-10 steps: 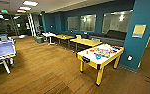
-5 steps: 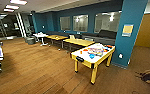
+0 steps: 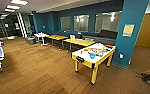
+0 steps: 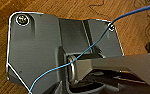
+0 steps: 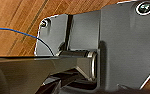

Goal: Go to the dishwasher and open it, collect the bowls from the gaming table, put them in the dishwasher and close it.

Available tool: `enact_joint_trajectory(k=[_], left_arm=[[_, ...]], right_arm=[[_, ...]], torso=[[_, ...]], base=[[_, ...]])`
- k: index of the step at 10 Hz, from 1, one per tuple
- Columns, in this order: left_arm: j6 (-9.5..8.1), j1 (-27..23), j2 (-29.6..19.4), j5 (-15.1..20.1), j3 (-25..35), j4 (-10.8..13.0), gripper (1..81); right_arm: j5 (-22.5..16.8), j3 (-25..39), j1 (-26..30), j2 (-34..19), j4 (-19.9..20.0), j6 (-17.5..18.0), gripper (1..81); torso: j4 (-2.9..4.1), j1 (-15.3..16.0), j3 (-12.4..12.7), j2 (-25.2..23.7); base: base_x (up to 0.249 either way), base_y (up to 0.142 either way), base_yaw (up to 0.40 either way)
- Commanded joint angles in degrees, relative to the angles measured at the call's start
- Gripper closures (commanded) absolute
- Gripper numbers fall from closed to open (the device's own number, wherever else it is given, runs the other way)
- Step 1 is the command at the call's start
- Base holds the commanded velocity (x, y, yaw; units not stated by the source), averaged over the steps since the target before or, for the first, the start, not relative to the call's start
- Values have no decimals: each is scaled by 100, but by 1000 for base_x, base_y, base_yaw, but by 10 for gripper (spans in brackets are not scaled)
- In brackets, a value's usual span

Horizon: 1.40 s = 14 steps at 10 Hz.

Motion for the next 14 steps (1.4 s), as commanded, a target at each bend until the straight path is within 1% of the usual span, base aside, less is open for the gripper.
enact_joint_trajectory(k=[1,6,14], left_arm=[[17,-195,-29,276,54,48,10],[26,-178,-29,250,54,48,10],[26,-169,-29,241,81,48,10]], right_arm=[[-245,54,237,47,-80,-13,10],[-245,45,228,47,-80,-13,10],[-245,45,237,56,-133,-13,10]], torso=[[0,1,0,0],[0,1,0,0],[0,6,0,0]], base=[[0,0,0],[17,0,0],[144,0,0]])
